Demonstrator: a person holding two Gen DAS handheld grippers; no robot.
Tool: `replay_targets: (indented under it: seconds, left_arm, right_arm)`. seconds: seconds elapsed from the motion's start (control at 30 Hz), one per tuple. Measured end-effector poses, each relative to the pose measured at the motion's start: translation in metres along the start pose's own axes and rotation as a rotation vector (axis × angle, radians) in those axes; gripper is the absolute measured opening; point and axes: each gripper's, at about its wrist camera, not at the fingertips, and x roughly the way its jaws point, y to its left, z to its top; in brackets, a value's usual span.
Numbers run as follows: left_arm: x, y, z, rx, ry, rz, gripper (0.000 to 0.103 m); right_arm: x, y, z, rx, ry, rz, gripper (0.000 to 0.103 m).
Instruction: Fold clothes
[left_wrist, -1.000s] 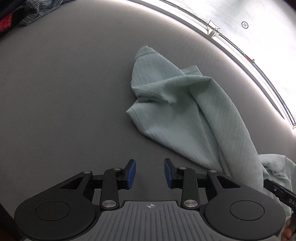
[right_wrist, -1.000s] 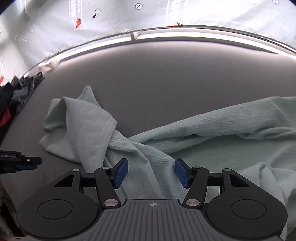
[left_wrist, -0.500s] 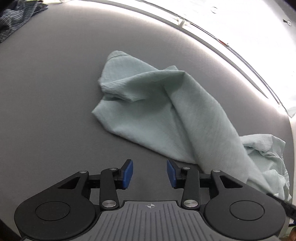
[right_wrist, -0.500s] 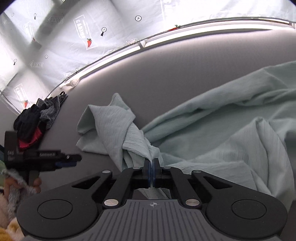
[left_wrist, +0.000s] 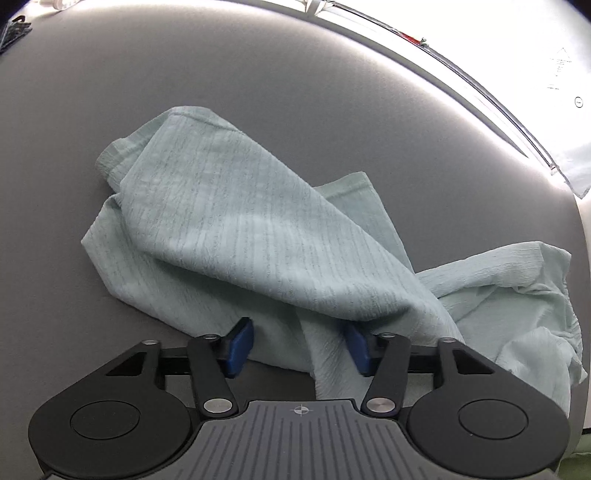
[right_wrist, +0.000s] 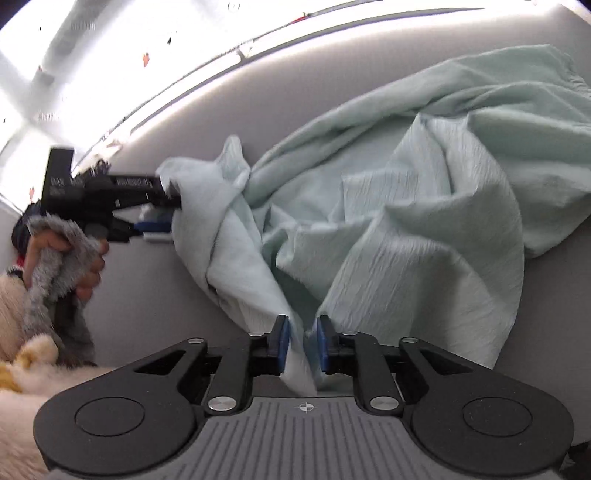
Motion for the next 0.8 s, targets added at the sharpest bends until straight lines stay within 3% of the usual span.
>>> replay_targets:
  seconds: [0.07,0.17,0.23,0.3,0.33,0.4,0.47,0.6,0.8]
  left_arm:
    - [0.004,0.007,-0.005,-0.056,0.022,-0.002,0.012]
    - [-0.001,0.015,-0.017,-0.054,0.022,0.021,0.008]
    - [-0.004,0.021,-0.024,-0.056,0.027,0.029,0.008]
    - [-0.007,0.027,-0.032,-0.056,0.029,0.04,0.007]
    - [-0.011,0.031,-0.032,-0.064,0.025,0.046,0.007]
    - [-0.019,0.039,-0.034,-0.08,0.017,0.059,0.009]
    - [-0.028,0.047,-0.034,-0.098,-0.003,0.058,0.009]
    - [-0.054,0.052,-0.025,-0.098,-0.07,0.001,0.045]
    - [-0.06,0.031,-0.008,-0.02,-0.096,-0.043,0.065]
  right_arm:
    - [-0.003,-0.003,0.014,0.035,-0.051,0.05,0.058]
    - [0.015,0.007,0.034,-0.007,-0.071,0.029,0.058]
    - [0.042,0.022,0.044,-0.105,-0.031,-0.033,0.058]
    - [0.063,0.031,0.05,-0.164,0.001,-0.028,0.055]
    - [0.075,0.034,0.052,-0.177,0.032,-0.017,0.052]
    - [0.096,0.037,0.048,-0.195,0.117,-0.022,0.015]
    - [0.114,0.04,0.042,-0.212,0.201,-0.034,0.006]
    - [0.113,0.047,0.019,-0.291,0.334,0.049,0.005]
    - [0.094,0.045,-0.009,-0.325,0.471,0.131,0.007]
